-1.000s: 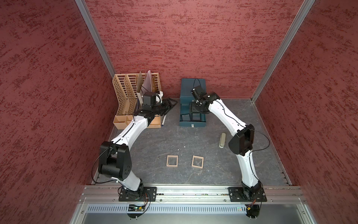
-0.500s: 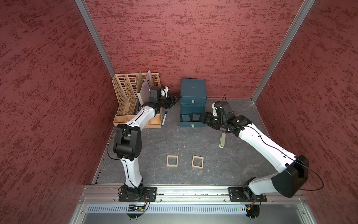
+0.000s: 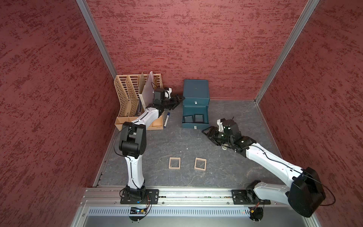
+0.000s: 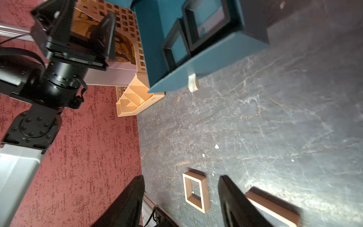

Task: Place the brooch boxes into the drawer by color
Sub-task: Close the drawer in the storage box.

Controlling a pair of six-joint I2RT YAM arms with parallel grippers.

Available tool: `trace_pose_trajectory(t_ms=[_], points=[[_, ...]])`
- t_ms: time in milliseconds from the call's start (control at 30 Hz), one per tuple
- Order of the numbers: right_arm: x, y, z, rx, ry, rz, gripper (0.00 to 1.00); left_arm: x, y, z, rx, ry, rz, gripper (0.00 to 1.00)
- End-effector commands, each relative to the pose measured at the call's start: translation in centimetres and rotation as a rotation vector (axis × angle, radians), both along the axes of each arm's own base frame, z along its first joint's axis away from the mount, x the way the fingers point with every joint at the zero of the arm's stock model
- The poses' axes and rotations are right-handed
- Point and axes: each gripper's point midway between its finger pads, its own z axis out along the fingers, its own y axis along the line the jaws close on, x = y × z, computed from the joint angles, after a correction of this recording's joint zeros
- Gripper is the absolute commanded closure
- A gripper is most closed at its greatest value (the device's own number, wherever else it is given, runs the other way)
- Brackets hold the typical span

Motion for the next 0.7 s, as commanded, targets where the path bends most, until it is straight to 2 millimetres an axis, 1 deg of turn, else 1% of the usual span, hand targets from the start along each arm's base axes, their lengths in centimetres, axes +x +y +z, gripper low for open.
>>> trace_pose_trajectory(t_ms=[0,100,167,300,433,533,667], points=[[0.2,0.7,2.2,0.125,-0.069,-0.007,0.35,1.3,0.2,0.8,0.002,-0.049,0.018,0.31],[-0.1,0.7,1.4,0.144,-0.065,0.0,0.34,1.6,0.1,1.1,-0.002,-0.061,0.02,0.31],[-0.3,0.8,0.4,0.161,-0.046,-0.002,0.33,2.0,0.0,1.1,0.001,-0.058,0.021,0.3],[-0.3,1.4,-1.1,0.249,-0.012,-0.012,0.29,3.0,-0.5,0.7,0.018,-0.047,0.018,0.29],[0.3,1.9,-1.6,0.336,-0.013,-0.038,0.28,3.9,-1.4,0.2,0.052,-0.036,-0.001,0.29],[1.0,1.9,-1.7,0.392,-0.029,-0.07,0.29,4.2,-1.9,-0.3,0.081,-0.027,-0.009,0.3],[2.1,1.8,-1.6,0.436,-0.059,-0.108,0.32,4.3,-1.6,-1.2,0.102,-0.011,0.003,0.35]])
